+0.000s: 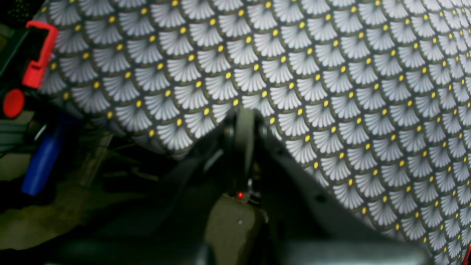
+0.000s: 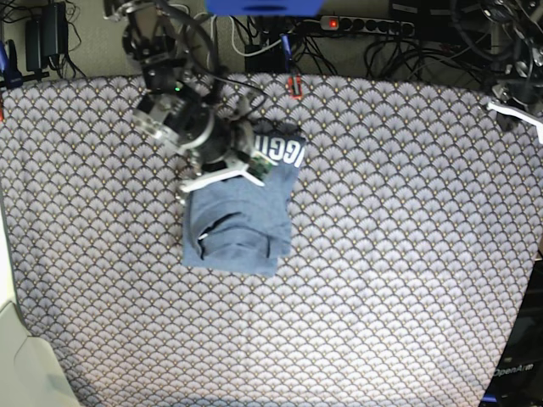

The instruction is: Fold the T-shirt properly

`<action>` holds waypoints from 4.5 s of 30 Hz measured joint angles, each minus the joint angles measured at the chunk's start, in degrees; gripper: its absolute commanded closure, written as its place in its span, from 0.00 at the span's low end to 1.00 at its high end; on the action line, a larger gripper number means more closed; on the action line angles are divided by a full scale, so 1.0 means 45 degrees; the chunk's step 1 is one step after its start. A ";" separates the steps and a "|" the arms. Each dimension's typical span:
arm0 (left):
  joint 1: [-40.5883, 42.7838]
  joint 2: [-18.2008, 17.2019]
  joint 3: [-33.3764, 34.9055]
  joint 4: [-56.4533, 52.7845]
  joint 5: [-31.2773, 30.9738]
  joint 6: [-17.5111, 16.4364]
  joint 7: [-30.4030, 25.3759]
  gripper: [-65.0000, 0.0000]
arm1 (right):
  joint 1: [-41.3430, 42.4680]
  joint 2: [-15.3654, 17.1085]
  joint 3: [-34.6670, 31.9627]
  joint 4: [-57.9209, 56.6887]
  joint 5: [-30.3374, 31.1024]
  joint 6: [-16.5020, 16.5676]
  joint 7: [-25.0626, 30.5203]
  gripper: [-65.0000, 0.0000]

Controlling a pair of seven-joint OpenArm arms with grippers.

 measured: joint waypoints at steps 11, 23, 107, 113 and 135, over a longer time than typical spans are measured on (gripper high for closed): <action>0.0151 0.0170 -0.0019 0.0029 0.0005 0.0000 -0.0039 0.99 | 0.0248 0.0656 0.1360 -0.3172 0.0068 -0.0058 0.1651 1.00; 0.0767 0.0155 -0.0073 0.0049 0.0000 0.0000 -0.0107 0.99 | -0.1331 0.0379 0.0471 0.1209 -0.0189 -0.0092 0.0379 1.00; 0.3784 -0.1370 0.8514 -0.7669 0.4444 -0.0024 -0.8519 0.99 | -0.7597 0.0957 0.5829 -0.4561 -0.0228 -0.0155 0.5892 1.00; 0.0933 -0.1073 1.0258 -1.4673 0.4561 0.0126 -1.0788 0.99 | -0.4148 0.1010 0.7106 -1.2517 -0.0175 -0.0287 0.9151 1.00; -0.3371 0.0359 1.1293 -2.2503 0.4532 0.5090 -1.3852 0.99 | 0.0180 0.0175 0.5770 -2.2634 -0.0194 -1.0788 1.4421 1.00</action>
